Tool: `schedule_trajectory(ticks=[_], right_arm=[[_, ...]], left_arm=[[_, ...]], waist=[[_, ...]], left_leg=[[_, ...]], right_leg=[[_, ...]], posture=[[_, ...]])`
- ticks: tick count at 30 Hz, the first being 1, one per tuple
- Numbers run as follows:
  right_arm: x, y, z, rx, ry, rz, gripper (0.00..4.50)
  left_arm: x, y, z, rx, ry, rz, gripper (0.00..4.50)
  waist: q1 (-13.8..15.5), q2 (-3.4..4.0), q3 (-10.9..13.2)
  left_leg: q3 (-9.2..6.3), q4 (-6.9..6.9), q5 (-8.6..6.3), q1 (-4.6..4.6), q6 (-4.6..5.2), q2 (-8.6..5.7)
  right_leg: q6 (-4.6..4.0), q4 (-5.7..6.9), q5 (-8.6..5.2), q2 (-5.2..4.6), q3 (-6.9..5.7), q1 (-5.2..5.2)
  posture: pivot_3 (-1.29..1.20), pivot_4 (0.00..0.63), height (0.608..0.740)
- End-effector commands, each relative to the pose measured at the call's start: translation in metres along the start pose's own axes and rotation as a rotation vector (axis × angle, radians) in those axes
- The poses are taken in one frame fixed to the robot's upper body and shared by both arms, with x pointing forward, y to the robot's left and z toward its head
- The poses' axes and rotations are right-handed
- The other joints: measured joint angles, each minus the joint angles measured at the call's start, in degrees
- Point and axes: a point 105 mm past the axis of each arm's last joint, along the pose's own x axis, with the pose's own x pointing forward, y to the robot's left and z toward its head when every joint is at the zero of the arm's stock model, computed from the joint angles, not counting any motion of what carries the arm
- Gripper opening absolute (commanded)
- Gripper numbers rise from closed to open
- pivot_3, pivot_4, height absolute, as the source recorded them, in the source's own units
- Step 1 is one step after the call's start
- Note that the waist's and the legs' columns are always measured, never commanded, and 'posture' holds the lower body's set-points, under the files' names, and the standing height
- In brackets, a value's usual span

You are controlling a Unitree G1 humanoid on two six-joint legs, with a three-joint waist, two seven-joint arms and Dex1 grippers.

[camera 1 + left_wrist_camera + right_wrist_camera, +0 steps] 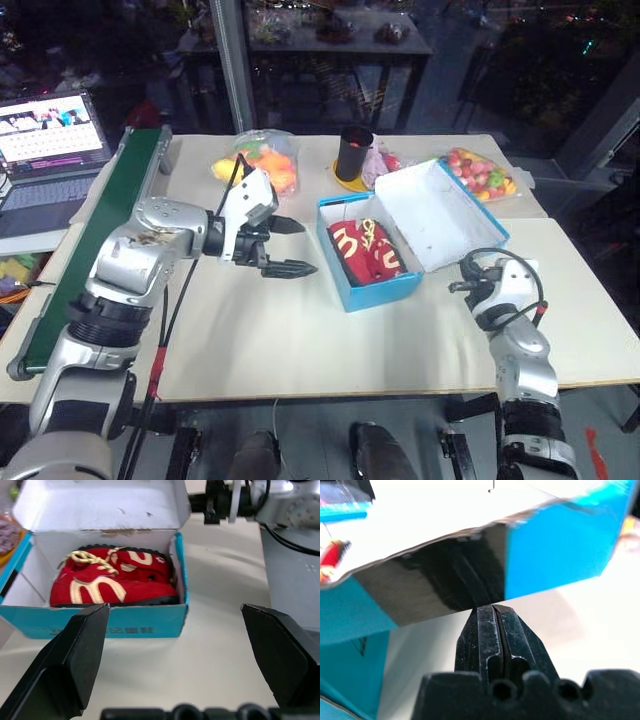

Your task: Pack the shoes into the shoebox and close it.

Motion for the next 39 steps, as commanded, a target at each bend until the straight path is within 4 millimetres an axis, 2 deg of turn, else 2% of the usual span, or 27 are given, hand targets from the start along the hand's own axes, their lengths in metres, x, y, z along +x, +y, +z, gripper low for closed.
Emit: schedule_trajectory(ticks=[1,3,8,11,14,16,17,20,23,26,27,31,32,34,36,39], right_arm=[[0.010,0.017,0.061,-0.026,-0.156,0.101,0.03],[0.012,0.034,0.077,-0.032,-0.173,0.170,0.03],[0.010,0.081,0.099,-0.017,-0.157,0.368,0.03],[0.007,0.113,0.099,-0.018,-0.101,0.506,0.03],[0.008,0.131,0.094,-0.023,-0.056,0.580,0.03],[0.018,0.147,0.079,-0.046,0.003,0.634,0.03],[0.025,0.153,0.071,-0.004,0.045,0.647,0.03],[0.039,0.164,0.061,0.022,0.102,0.662,0.03],[0.052,0.173,0.042,-0.063,0.181,0.689,0.03],[0.058,0.176,0.013,-0.155,0.287,0.711,0.03],[0.059,0.177,0.006,-0.170,0.312,0.715,0.03],[0.041,0.167,-0.051,-0.350,0.558,0.780,0.03],[0.037,0.166,-0.057,-0.378,0.584,0.799,0.03],[0.037,0.169,-0.052,-0.375,0.549,0.817,0.03],[0.043,0.175,-0.030,-0.282,0.464,0.811,0.03],[0.046,0.179,0.023,-0.144,0.263,0.812,0.03]], left_arm=[[-0.005,0.000,0.007,0.040,-0.009,0.016,4.50],[-0.005,0.000,0.006,0.040,-0.009,0.020,4.50],[-0.009,0.002,0.005,0.039,-0.005,0.046,4.50],[-0.015,0.006,0.005,0.044,-0.002,0.081,4.50],[-0.020,0.010,0.005,0.046,-0.003,0.113,4.50],[-0.023,0.013,0.006,0.045,-0.007,0.135,4.50],[-0.023,0.013,0.006,0.045,-0.008,0.143,4.50],[-0.023,0.012,0.006,0.044,-0.012,0.149,4.50],[-0.022,0.010,0.006,0.041,-0.021,0.159,4.50],[-0.022,0.009,0.006,0.042,-0.027,0.173,4.50],[-0.022,0.009,0.006,0.042,-0.029,0.177,4.50],[-0.023,0.006,0.006,0.034,-0.040,0.200,4.50],[-0.024,0.006,0.005,0.031,-0.040,0.206,4.50],[-0.023,0.004,0.004,0.025,-0.043,0.211,4.50],[-0.023,0.003,0.003,0.015,-0.048,0.217,4.50],[-0.023,-0.002,0.002,0.009,-0.082,0.210,4.50]], waist=[[0.0,0.00,0.0],[0.0,0.00,0.0],[0.4,0.00,0.0],[0.5,0.00,0.0],[0.6,0.00,0.0],[0.5,-0.01,0.0],[0.4,-0.01,0.0],[0.4,-0.01,0.0],[0.4,-0.02,0.0],[0.5,-0.02,0.0],[0.5,-0.02,0.0],[0.3,-0.14,-0.1],[0.3,-0.15,-0.1],[0.4,-0.26,-0.2],[0.5,-0.37,-0.3],[0.5,-0.37,-0.3]], left_leg=[[-0.01,0.00,0.00,-0.01,0.00,0.00],[0.00,0.01,0.00,-0.01,0.00,0.00],[-0.03,0.00,0.00,-0.01,0.00,0.02],[-0.01,0.01,0.00,-0.05,0.00,0.01],[-0.03,0.01,0.00,-0.05,0.01,0.02],[-0.02,0.01,0.00,-0.05,0.00,0.01],[-0.02,0.02,0.00,-0.04,0.00,0.02],[-0.03,0.02,0.00,-0.02,0.01,0.03],[-0.02,0.01,0.00,-0.09,0.01,0.02],[-0.03,0.00,-0.01,-0.09,0.01,0.02],[-0.03,0.00,-0.01,-0.09,0.02,0.02],[-0.02,0.02,-0.01,0.07,0.02,0.02],[-0.03,0.01,-0.01,0.21,0.02,0.04],[-0.03,-0.07,-0.04,0.79,0.03,0.05],[-0.05,-0.10,-0.09,1.02,0.05,0.06],[-0.07,-0.10,-0.09,0.94,0.05,0.06]], right_leg=[[-0.01,0.01,0.00,0.01,-0.01,0.00],[-0.01,0.01,0.00,0.00,0.00,0.00],[-0.05,0.03,-0.03,0.03,-0.03,0.00],[-0.05,0.01,-0.03,0.01,-0.03,-0.02],[-0.06,0.02,-0.04,0.02,-0.06,-0.02],[-0.05,0.02,-0.04,0.01,-0.06,-0.02],[-0.05,0.01,-0.04,0.01,-0.06,-0.02],[-0.06,0.05,-0.04,0.03,-0.06,-0.03],[-0.09,0.03,-0.04,0.02,-0.06,-0.06],[-0.09,0.02,-0.04,0.02,-0.08,-0.06],[-0.09,0.03,-0.04,0.02,-0.09,-0.06],[-0.06,0.06,-0.06,0.02,-0.07,0.05],[-0.06,0.07,-0.07,0.04,-0.07,0.15],[-0.09,0.03,-0.20,0.03,-0.12,0.71],[-0.13,0.05,-0.30,0.02,-0.15,0.93],[-0.12,0.05,-0.30,0.03,-0.15,0.90]], posture=[[0.00,0.150,0.733],[0.00,0.150,0.733],[0.00,0.150,0.733],[0.00,0.150,0.733],[0.00,0.150,0.733],[0.00,0.150,0.733],[0.00,0.150,0.733],[0.00,0.150,0.733],[0.00,0.150,0.733],[0.00,0.150,0.733],[0.00,0.150,0.733],[0.00,0.150,0.733],[0.00,0.150,0.733],[0.00,0.150,0.733],[0.00,0.150,0.733],[0.00,0.150,0.733]])
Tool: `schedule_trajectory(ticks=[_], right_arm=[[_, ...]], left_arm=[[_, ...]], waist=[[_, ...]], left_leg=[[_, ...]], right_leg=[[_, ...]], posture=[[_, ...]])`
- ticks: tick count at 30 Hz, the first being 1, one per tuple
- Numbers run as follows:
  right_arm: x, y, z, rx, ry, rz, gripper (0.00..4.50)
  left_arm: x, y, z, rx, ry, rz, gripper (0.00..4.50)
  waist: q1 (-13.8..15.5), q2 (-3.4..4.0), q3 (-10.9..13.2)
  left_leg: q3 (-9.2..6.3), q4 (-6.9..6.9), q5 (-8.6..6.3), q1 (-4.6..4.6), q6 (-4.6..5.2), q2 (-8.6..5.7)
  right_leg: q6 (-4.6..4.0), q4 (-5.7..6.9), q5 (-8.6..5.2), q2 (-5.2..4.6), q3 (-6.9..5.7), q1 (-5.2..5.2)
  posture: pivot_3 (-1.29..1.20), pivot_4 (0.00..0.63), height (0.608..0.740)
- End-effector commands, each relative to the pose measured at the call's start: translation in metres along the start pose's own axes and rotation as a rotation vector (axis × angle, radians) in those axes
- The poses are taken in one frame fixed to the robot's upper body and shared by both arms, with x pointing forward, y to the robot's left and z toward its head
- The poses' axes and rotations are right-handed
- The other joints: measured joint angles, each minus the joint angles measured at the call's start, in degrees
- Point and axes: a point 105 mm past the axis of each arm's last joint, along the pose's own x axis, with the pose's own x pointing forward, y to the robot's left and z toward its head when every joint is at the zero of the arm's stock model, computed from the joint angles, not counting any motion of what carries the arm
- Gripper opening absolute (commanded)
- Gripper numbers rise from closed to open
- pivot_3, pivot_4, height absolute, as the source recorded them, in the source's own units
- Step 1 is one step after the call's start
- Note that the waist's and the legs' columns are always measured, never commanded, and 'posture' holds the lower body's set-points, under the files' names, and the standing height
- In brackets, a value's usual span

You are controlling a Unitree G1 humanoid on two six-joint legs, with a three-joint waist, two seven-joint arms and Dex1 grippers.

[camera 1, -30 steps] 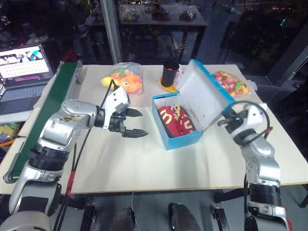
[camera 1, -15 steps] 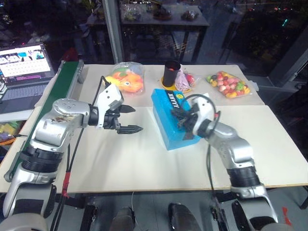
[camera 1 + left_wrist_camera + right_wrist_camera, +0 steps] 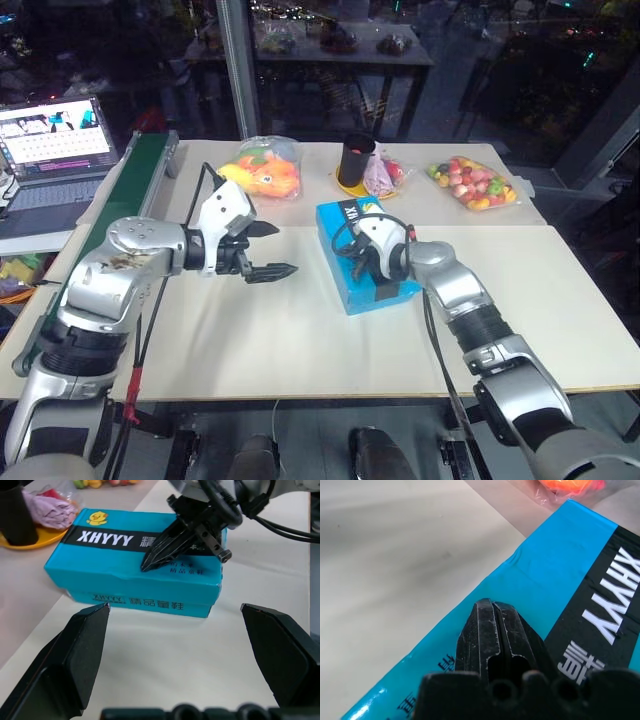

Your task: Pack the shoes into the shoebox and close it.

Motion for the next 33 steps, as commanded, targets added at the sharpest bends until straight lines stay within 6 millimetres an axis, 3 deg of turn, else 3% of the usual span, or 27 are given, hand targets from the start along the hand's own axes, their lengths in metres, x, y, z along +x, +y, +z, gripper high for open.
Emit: schedule_trajectory(ticks=[1,3,5,7,11,14,20,24,29,33], right_arm=[[-0.020,0.003,0.026,0.122,-0.154,0.027,0.29],[-0.037,0.001,0.039,0.121,-0.209,0.019,0.79],[-0.068,-0.004,0.056,0.089,-0.277,-0.015,1.48],[-0.091,-0.008,0.060,0.061,-0.293,-0.070,2.17],[-0.117,-0.018,0.055,0.076,-0.295,-0.186,3.51],[-0.153,-0.025,0.026,0.086,-0.252,-0.326,4.45],[-0.187,-0.022,-0.026,0.180,-0.217,-0.515,4.45],[-0.204,-0.023,-0.071,0.260,-0.187,-0.718,4.45],[-0.187,-0.006,-0.108,0.347,-0.162,-0.814,4.45],[-0.172,0.003,-0.118,0.335,-0.148,-0.827,4.45]], left_arm=[[-0.006,-0.006,0.011,0.019,-0.073,0.007,4.50],[-0.007,-0.007,0.006,0.014,-0.077,0.018,4.50],[-0.007,-0.006,-0.007,0.019,-0.078,0.068,4.50],[-0.007,-0.007,-0.011,0.006,-0.120,0.097,4.50],[-0.006,0.001,-0.010,0.000,-0.179,0.195,4.50],[-0.007,0.000,-0.022,-0.026,-0.190,0.247,4.50],[-0.013,-0.004,-0.040,-0.090,-0.223,0.342,4.50],[-0.013,-0.006,-0.078,-0.166,-0.199,0.476,4.50],[-0.005,-0.018,-0.117,-0.258,-0.170,0.608,4.50],[0.001,-0.033,-0.137,-0.309,-0.151,0.637,4.50]], waist=[[0.0,0.03,0.0],[-0.1,0.04,0.1],[0.0,0.16,0.2],[0.2,0.19,0.2],[0.9,0.05,0.2],[1.3,0.07,0.2],[1.5,0.08,0.2],[1.2,0.18,0.1],[1.2,0.18,0.1],[1.3,0.19,0.1]], left_leg=[[0.01,0.00,0.00,-0.12,0.00,0.00],[-0.03,0.00,0.00,-0.34,0.00,0.00],[-0.03,0.00,0.00,-0.56,0.00,0.00],[-0.02,0.00,-0.01,-0.69,0.01,-0.04],[-0.03,0.03,-0.01,-0.70,0.01,-0.03],[-0.01,0.03,-0.01,-0.47,0.01,-0.02],[0.01,0.02,-0.06,-0.51,0.03,-0.04],[0.02,0.02,-0.06,-0.36,0.03,-0.03],[0.02,0.03,-0.07,-0.27,0.02,-0.02],[0.02,0.03,-0.07,-0.37,0.01,-0.02]], right_leg=[[0.01,0.01,0.00,0.00,0.02,-0.12],[-0.01,0.04,0.01,0.01,0.01,-0.32],[-0.02,0.05,0.02,0.01,0.02,-0.54],[-0.14,0.07,0.09,-0.03,0.03,-0.65],[0.02,0.05,-0.01,-0.02,-0.01,-0.68],[0.00,0.01,-0.01,-0.01,0.00,-0.47],[0.01,-0.09,-0.06,-0.06,0.00,-0.40],[-0.24,-0.08,-0.19,-0.05,0.03,-0.30],[-0.42,-0.07,-0.30,-0.05,0.03,-0.24],[-0.44,-0.06,-0.30,-0.06,0.02,-0.32]], posture=[[0.00,0.150,0.733],[0.00,0.150,0.733],[0.00,0.150,0.733],[0.00,0.150,0.733],[0.00,0.150,0.733],[0.00,0.150,0.733],[0.00,0.150,0.733],[0.00,0.150,0.733],[0.00,0.150,0.733],[0.00,0.150,0.733]])
